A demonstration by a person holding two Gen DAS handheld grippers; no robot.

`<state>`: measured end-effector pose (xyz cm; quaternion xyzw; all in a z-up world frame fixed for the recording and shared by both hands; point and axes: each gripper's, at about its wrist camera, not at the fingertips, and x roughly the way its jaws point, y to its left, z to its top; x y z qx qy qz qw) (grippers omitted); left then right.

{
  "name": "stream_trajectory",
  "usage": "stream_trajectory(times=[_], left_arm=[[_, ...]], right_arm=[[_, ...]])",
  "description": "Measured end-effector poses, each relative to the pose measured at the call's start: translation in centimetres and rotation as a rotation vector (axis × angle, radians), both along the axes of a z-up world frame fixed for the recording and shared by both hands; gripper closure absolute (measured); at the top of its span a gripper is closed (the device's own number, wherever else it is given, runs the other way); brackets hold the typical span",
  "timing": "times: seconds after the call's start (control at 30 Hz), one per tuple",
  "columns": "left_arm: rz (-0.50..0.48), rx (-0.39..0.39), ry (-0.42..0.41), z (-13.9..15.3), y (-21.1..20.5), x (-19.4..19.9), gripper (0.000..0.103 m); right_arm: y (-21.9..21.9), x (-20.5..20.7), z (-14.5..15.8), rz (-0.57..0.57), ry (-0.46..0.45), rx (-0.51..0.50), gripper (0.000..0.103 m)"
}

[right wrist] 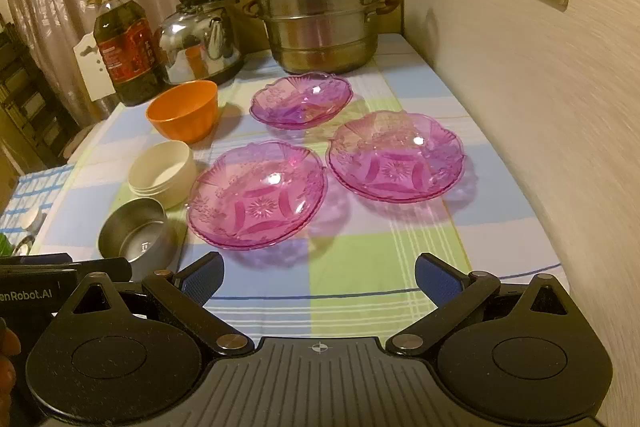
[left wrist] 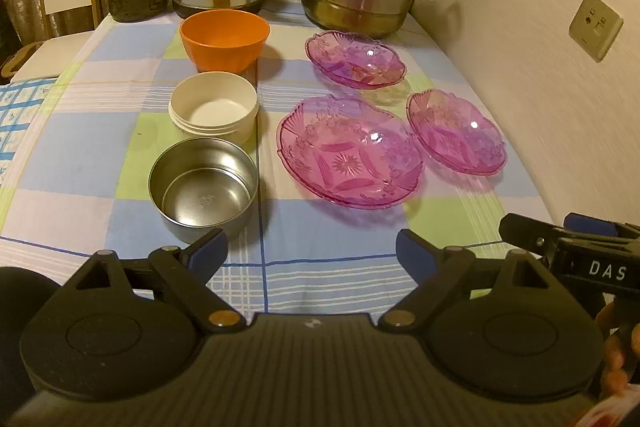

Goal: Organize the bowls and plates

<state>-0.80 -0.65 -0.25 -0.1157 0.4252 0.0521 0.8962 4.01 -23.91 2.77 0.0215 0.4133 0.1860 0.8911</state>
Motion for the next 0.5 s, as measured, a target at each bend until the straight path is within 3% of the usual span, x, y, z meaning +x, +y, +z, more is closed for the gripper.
stream_trajectory(times=[0.5], left_arm=[[-0.005, -0.004, 0.000, -0.05, -0.09, -0.20, 0.013]], right_arm=[[-0.11, -0.22, -0.13, 0.003, 0.002, -0.006, 0.001]])
